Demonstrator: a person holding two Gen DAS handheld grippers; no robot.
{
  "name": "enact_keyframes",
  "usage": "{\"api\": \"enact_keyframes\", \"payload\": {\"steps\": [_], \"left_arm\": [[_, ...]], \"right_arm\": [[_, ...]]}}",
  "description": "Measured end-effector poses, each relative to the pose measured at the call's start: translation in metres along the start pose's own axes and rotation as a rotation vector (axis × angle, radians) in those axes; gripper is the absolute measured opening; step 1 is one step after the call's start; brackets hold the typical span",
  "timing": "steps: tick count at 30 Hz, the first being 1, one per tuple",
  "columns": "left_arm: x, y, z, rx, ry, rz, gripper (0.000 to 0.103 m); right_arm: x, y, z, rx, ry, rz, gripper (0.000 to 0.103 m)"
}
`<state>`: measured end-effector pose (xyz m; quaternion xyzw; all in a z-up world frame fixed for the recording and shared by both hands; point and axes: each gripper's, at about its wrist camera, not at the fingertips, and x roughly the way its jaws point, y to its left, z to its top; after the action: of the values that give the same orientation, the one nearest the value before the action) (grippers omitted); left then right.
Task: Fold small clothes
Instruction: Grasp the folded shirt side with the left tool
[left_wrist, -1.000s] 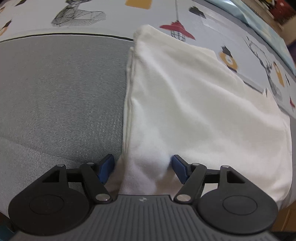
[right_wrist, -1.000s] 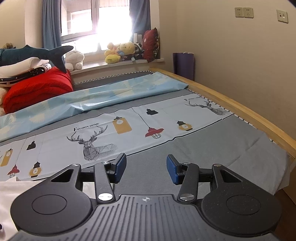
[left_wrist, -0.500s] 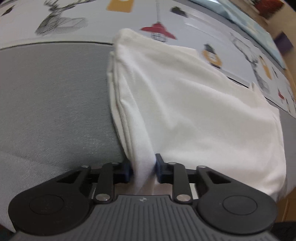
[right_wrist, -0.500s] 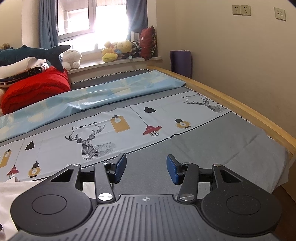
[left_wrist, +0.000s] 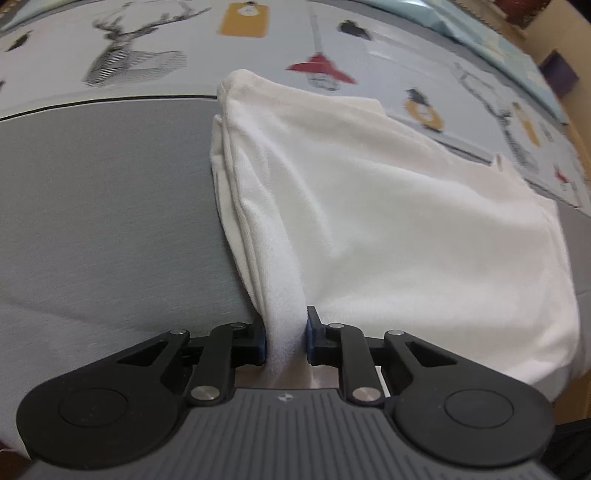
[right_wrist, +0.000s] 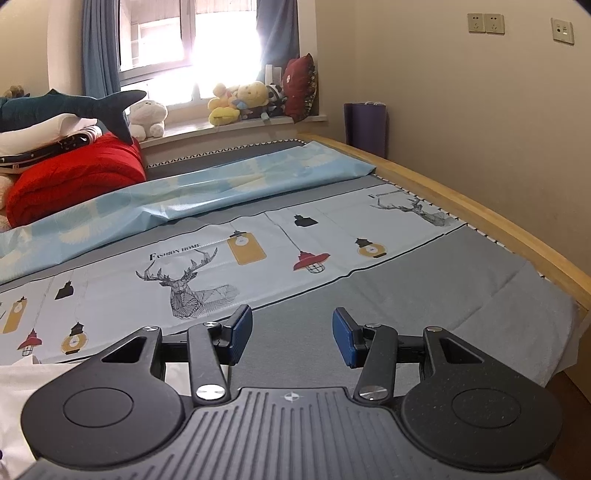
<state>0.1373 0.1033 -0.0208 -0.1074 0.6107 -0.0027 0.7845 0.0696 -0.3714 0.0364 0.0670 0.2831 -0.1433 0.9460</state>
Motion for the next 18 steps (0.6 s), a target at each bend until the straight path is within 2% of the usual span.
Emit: {"api": "enact_keyframes", "payload": {"steps": [2, 4, 9, 12, 16, 18], "left_arm": [[-0.001, 0.005, -0.002, 0.007, 0.008, 0.023, 0.021], [-0.003, 0.010, -0.005, 0.017, 0.027, 0.006, 0.023], [0.000, 0.019, -0.003, -0.010, 0.046, 0.006, 0.044], [0.002, 0.023, -0.004, -0.030, 0.054, -0.003, 0.044], [0.004, 0.017, -0.004, 0.007, 0.052, 0.005, 0.043], [0.005, 0.015, -0.003, 0.017, 0.050, 0.004, 0.039]], "right_arm": [[0.001, 0.005, 0.000, -0.008, 0.002, 0.007, 0.050], [0.002, 0.011, -0.001, -0.023, 0.002, 0.017, 0.050], [0.003, 0.022, -0.002, -0.058, 0.006, 0.036, 0.050], [0.003, 0.023, -0.002, -0.062, 0.008, 0.035, 0.050], [0.003, 0.019, -0.002, -0.047, 0.011, 0.026, 0.050], [0.003, 0.017, -0.002, -0.041, 0.012, 0.022, 0.050]]}}
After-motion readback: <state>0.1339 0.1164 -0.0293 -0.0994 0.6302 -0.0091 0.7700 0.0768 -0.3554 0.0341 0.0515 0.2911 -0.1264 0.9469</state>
